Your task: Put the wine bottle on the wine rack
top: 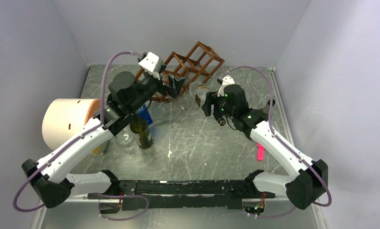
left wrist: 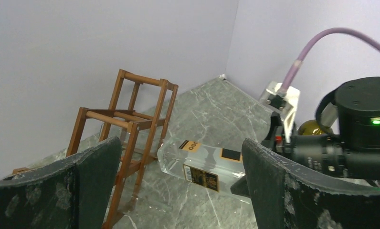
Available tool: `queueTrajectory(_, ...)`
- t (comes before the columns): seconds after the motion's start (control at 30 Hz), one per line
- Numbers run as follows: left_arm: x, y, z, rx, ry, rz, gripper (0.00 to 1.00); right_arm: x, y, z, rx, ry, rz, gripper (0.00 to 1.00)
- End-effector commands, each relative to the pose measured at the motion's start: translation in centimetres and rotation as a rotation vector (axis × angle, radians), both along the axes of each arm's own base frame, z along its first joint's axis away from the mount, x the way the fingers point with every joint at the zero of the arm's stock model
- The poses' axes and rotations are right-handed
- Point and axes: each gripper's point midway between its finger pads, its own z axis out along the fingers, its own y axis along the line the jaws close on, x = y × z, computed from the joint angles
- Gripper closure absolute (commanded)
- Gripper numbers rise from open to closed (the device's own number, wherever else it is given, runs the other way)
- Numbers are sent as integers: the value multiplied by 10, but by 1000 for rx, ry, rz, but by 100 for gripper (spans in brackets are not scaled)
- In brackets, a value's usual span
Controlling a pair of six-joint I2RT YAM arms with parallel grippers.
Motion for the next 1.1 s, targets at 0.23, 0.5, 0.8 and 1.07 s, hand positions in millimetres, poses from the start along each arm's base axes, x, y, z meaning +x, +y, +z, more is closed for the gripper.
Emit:
queueTrajectory(0.23, -16, 22, 17, -44, 15, 29, 0, 48, 33, 57, 182, -232, 1, 100)
queueTrajectory(0.5, -17, 19, 14, -40, 30, 13, 0, 61, 41, 58, 197, -251, 0, 100)
queueTrajectory(0.8, -21, 25, 14, -37, 39, 23, 0, 69, 51, 64, 240, -281, 19, 100)
queueTrajectory(1.07, -22, 32, 15, -25, 41, 47, 0, 76, 65, 66, 300, -308, 55, 100)
